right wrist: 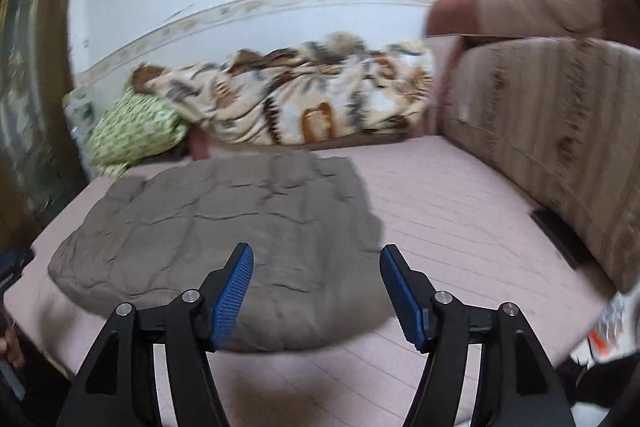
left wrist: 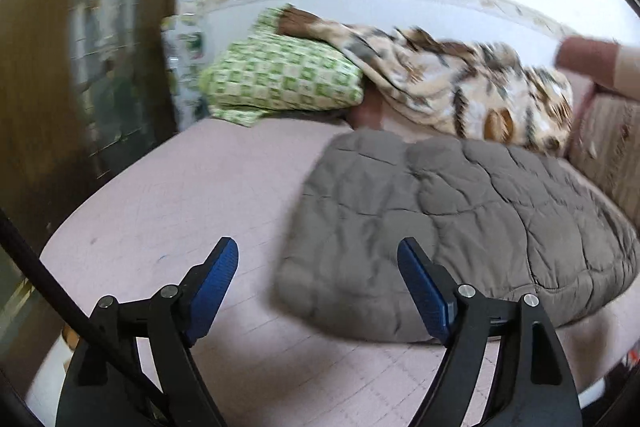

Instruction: Fold large clothes

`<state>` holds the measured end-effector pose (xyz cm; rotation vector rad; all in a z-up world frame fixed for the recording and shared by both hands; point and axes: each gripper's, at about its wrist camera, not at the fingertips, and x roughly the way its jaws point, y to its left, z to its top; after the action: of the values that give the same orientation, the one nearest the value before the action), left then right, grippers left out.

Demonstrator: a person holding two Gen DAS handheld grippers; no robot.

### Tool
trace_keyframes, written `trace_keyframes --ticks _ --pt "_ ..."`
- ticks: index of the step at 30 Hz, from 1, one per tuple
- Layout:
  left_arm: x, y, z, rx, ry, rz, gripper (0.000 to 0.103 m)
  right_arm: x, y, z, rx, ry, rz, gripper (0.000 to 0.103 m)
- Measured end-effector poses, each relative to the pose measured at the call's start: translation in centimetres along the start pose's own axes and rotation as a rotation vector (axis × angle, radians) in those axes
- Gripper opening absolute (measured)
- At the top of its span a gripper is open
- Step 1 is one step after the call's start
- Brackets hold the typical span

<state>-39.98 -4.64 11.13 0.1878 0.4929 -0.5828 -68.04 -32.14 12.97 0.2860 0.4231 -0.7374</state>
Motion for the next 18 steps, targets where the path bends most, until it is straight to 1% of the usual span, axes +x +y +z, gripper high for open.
trace_keyframes --ticks 1,3,6,8,10,12,14,16,17,18 --pt "1.0 -0.5 0.3 0.026 0.016 -0.009 0.081 0.7 0.6 0.2 -0.018 0.011 0.004 0.070" --pt "2.7 -1.2 0.4 0.057 0.033 0.020 0.081 2.3 0.9 0.6 -0.025 0.034 0.008 0.070" --pt "5.5 -1.3 -0.1 0.064 0.090 0.037 0.081 4.7 0.3 0.6 -0.007 0.080 0.006 0.070" --pt "7.1 -0.8 -0.9 0.041 0.143 0.037 0.081 6.5 -0.7 0.4 0.004 0.123 -0.023 0.070" --pt "8.2 0.1 -1.6 -0.018 0.183 0.003 0.082 8.0 -1.6 -0.3 0.021 0.179 -0.042 0.070" --pt "8.6 0.7 -1.7 -0.054 0.196 -0.011 0.084 8.9 -2.7 -0.8 0.058 0.200 -0.040 0.070" --pt "9.2 1.2 -1.8 -0.084 0.210 -0.031 0.088 10.0 -3.9 -1.7 0.087 0.240 -0.054 0.070" --pt "10.0 1.6 -2.3 -0.124 0.242 -0.052 0.089 11.0 -4.9 -2.2 0.122 0.274 -0.043 0.070" --pt "10.2 1.7 -2.4 -0.139 0.252 -0.061 0.089 11.6 -5.8 -2.6 0.177 0.301 -0.021 0.070" --pt "10.3 1.8 -2.4 -0.149 0.256 -0.067 0.089 11.8 -6.3 -2.8 0.209 0.310 -0.007 0.070"
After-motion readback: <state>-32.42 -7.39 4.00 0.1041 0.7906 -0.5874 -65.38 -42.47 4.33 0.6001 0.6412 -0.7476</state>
